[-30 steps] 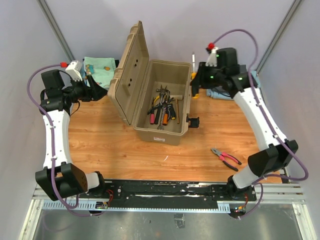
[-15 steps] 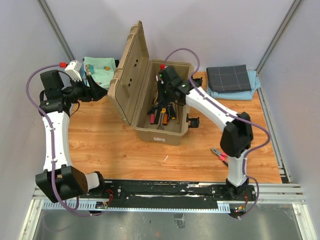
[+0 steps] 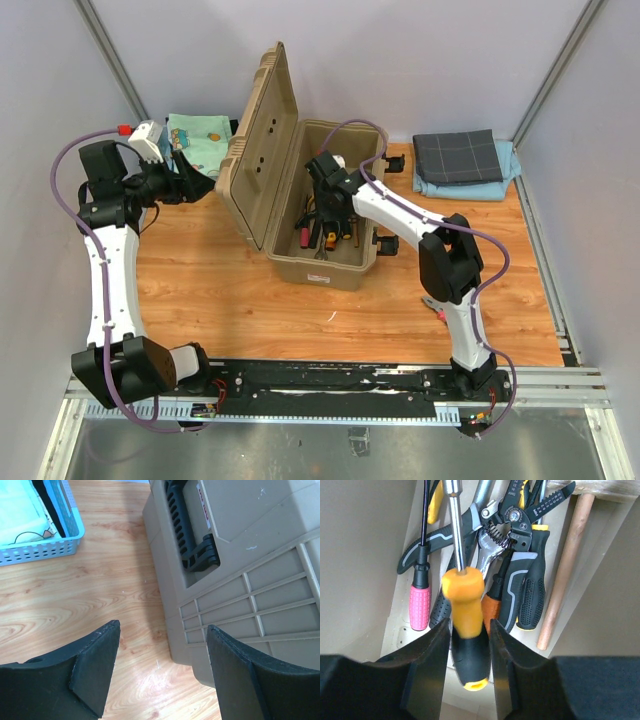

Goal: Pack the tool kit
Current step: Place the screwdriver in the toolbox.

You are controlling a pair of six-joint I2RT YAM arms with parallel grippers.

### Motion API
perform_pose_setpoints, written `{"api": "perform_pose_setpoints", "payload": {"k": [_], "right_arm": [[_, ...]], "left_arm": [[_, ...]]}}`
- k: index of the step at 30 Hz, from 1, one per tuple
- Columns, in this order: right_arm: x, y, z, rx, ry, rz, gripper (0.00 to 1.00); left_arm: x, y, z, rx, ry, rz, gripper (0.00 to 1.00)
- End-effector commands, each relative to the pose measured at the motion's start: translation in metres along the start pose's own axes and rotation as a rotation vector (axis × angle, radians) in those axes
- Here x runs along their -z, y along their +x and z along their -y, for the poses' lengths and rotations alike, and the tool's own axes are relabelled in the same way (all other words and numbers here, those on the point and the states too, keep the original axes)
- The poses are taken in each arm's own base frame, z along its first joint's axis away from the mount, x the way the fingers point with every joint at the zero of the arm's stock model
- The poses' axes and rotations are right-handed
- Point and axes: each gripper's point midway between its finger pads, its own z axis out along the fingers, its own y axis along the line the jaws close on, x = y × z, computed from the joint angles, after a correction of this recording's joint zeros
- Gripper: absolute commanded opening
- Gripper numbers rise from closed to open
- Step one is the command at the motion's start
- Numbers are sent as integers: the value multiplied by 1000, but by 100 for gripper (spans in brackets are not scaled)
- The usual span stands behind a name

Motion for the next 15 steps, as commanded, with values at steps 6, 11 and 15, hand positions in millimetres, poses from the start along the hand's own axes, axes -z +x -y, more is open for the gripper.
{"api": "perform_pose_setpoints", "payload": {"k": [6, 11, 15], "right_arm": [[10, -18, 3, 33, -4, 34, 53], [61, -65, 6, 125, -38, 133, 56], [141, -115, 38, 248, -30, 276, 71]], "left_arm": [[4, -4, 11, -11, 30, 16, 75], [6, -7, 11, -25, 27, 19, 75], [7, -6, 11, -45, 20, 10, 76]]}}
